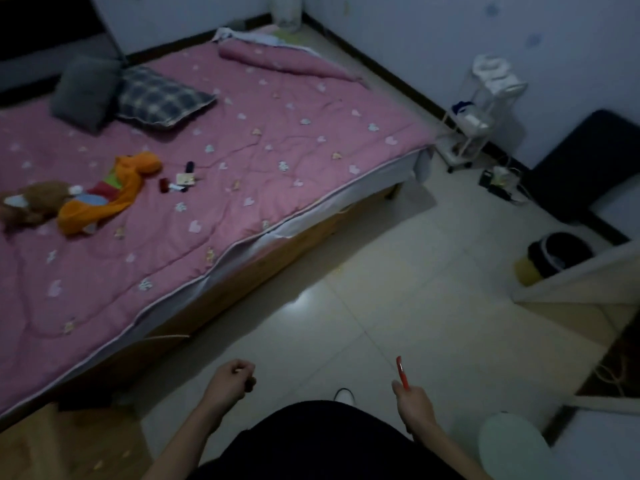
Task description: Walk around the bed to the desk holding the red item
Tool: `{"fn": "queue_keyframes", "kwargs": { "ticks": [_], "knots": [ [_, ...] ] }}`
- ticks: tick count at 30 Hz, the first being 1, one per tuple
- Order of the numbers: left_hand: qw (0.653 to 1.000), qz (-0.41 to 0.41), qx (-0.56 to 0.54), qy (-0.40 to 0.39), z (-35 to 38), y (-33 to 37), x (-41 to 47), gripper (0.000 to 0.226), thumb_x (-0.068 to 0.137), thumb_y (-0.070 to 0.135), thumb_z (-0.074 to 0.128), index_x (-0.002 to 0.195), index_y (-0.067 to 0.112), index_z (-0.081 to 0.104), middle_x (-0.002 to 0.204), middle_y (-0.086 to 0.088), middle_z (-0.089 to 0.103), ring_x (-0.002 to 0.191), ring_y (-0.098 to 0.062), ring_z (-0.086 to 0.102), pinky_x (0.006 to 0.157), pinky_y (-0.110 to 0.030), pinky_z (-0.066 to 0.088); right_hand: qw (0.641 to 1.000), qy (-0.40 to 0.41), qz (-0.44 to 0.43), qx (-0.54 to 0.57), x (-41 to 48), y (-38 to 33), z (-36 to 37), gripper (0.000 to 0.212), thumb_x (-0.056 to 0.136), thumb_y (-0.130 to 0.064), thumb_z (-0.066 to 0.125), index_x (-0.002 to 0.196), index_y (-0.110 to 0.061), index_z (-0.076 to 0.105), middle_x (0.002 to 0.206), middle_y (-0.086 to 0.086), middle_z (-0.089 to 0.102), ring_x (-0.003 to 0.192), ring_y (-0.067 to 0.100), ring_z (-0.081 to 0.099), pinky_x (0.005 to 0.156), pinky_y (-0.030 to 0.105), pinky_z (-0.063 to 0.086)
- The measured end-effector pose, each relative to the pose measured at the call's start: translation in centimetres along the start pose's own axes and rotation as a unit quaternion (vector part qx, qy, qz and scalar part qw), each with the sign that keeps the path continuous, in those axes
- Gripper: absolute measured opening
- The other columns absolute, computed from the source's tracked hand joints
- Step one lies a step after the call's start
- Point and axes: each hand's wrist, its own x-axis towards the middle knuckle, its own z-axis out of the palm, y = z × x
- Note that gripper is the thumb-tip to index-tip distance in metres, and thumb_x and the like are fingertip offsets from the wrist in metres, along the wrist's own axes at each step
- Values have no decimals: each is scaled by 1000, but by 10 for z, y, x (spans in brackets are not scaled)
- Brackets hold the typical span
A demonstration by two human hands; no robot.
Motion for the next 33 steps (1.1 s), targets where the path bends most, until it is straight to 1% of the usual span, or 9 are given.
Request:
{"fn": "queue_keyframes", "kwargs": {
  "ticks": [3,12,14,16,20,24,29,31,33],
  "knots": [
    [999,19,34,-8,39,34,17,19,97,23,55,95,8,66,76,-9,67,63,-20,56,63,-32,44,999,11,26,41,25,19,-38,40,97,-33,53,68,-7,59,57,6,54,49,22,51,46,25,32],
    [989,70,116,-55,134,154,35,17,97,19,53,93,6,64,75,-9,63,63,-19,54,60,-28,41,984,-10,113,136,71,42,-107,26,95,-27,55,82,-5,58,52,5,42,38,16,38,39,20,25],
    [986,74,130,-72,150,176,43,17,97,18,53,93,6,64,75,-8,62,64,-19,53,61,-28,41,982,-8,115,148,86,30,-118,25,95,-27,55,83,-6,58,53,5,44,39,17,40,39,20,27],
    [983,71,144,-86,163,197,55,18,98,19,52,93,6,64,74,-8,62,64,-19,53,61,-28,41,980,5,106,166,103,7,-134,26,95,-29,56,75,-11,55,54,5,47,43,19,44,41,22,29],
    [980,58,166,-91,187,237,97,20,97,21,54,91,6,65,72,-7,64,62,-19,54,61,-28,41,980,52,89,168,150,-44,-176,34,94,-35,56,69,-12,54,63,10,55,59,26,55,50,28,38],
    [978,43,179,-101,219,292,153,21,96,23,55,82,9,63,71,-8,65,61,-20,54,61,-29,40,976,64,92,188,203,-86,-227,37,95,-33,54,65,-13,50,54,8,51,43,21,48,40,23,34],
    [972,46,200,-118,269,380,214,22,95,25,55,83,9,66,72,-8,69,61,-20,58,61,-30,43,975,51,119,182,258,-119,-290,32,95,-29,56,68,-12,51,51,4,48,37,18,43,38,18,29],
    [968,59,207,-126,294,419,230,21,95,22,55,80,10,66,71,-8,70,61,-20,60,60,-30,44,974,48,123,184,275,-130,-313,32,94,-27,58,67,-12,50,49,2,45,35,16,41,39,17,28],
    [965,75,214,-133,321,459,244,21,93,19,56,76,11,65,68,-6,69,60,-18,60,59,-29,44,974,54,128,176,291,-139,-337,31,94,-24,59,68,-8,54,53,5,50,45,20,47,47,24,33]
  ]
}}
